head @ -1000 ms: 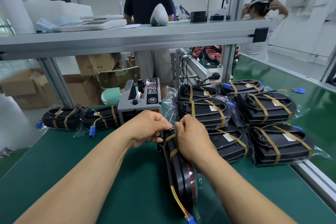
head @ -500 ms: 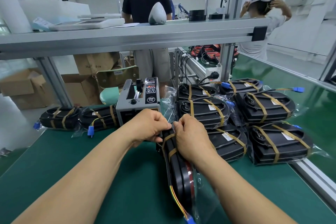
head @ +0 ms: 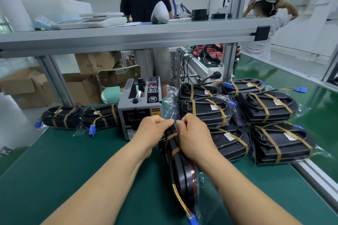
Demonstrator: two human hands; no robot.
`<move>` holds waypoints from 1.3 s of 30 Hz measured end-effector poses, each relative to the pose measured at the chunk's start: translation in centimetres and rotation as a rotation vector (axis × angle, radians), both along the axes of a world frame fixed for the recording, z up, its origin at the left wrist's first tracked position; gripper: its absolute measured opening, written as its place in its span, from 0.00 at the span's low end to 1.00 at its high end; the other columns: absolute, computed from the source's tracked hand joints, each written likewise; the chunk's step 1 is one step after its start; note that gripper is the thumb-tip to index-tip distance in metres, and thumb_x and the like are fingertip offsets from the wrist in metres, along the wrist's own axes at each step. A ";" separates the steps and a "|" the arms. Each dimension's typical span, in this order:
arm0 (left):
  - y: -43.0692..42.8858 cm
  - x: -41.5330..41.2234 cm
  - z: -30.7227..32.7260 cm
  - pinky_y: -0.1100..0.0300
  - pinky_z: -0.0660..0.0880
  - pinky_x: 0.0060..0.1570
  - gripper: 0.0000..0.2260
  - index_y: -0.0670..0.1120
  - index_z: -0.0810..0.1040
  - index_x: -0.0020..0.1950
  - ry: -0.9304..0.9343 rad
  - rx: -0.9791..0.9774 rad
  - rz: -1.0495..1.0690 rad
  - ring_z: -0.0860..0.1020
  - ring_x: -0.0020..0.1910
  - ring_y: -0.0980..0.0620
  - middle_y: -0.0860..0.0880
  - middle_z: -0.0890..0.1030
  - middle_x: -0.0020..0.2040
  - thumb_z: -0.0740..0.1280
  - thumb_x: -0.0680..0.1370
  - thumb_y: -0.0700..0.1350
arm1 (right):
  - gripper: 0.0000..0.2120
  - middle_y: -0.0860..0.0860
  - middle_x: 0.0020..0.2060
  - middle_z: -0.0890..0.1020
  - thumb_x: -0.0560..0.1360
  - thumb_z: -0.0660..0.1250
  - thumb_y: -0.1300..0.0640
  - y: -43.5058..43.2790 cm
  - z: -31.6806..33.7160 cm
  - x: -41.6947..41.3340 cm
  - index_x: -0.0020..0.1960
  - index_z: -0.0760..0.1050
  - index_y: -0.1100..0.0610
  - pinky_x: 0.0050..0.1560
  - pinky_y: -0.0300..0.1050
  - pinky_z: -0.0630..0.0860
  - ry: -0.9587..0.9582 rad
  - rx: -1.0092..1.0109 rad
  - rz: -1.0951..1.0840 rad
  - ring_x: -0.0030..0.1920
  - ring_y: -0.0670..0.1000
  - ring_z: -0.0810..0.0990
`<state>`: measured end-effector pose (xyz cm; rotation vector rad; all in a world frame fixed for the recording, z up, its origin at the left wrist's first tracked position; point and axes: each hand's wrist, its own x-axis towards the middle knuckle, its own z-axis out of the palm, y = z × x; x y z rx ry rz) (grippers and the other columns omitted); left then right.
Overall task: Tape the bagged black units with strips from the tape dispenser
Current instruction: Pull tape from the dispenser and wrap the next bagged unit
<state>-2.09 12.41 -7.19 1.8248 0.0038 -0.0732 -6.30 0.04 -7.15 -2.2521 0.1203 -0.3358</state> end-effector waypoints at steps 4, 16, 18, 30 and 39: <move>0.6 -0.3 0.2 0.66 0.65 0.28 0.11 0.49 0.78 0.37 0.053 0.049 -0.085 0.71 0.24 0.64 0.58 0.77 0.27 0.74 0.73 0.52 | 0.15 0.52 0.40 0.79 0.83 0.54 0.47 -0.1 0.0 -0.1 0.45 0.71 0.55 0.48 0.55 0.76 -0.007 0.037 0.009 0.43 0.55 0.78; 1.6 -2.2 1.2 0.59 0.67 0.41 0.09 0.47 0.81 0.52 0.175 -0.114 -0.121 0.76 0.44 0.52 0.47 0.83 0.46 0.74 0.73 0.39 | 0.24 0.53 0.47 0.80 0.82 0.50 0.37 0.1 0.2 -0.1 0.52 0.73 0.56 0.50 0.52 0.73 0.141 0.011 0.002 0.50 0.57 0.78; 1.6 -2.9 1.1 0.61 0.68 0.40 0.07 0.47 0.82 0.50 0.122 -0.133 -0.102 0.78 0.41 0.56 0.50 0.84 0.44 0.73 0.74 0.39 | 0.31 0.55 0.51 0.80 0.79 0.50 0.32 0.2 0.7 -0.3 0.55 0.76 0.57 0.50 0.49 0.71 0.256 -0.020 0.087 0.52 0.57 0.78; 3.2 -8.6 2.0 0.68 0.72 0.42 0.19 0.51 0.86 0.50 -0.207 -0.292 -0.146 0.77 0.41 0.60 0.49 0.85 0.45 0.60 0.78 0.32 | 0.14 0.46 0.34 0.81 0.79 0.66 0.45 -0.2 3.5 -4.0 0.43 0.79 0.53 0.42 0.41 0.74 0.064 0.276 0.514 0.36 0.44 0.78; 6.0 -2.7 0.6 0.66 0.69 0.26 0.02 0.43 0.82 0.46 0.158 -0.554 0.432 0.76 0.31 0.57 0.50 0.82 0.36 0.70 0.77 0.40 | 0.22 0.26 0.59 0.77 0.77 0.69 0.57 1.6 0.4 -7.8 0.69 0.73 0.45 0.58 0.21 0.67 -0.378 0.440 0.240 0.62 0.30 0.74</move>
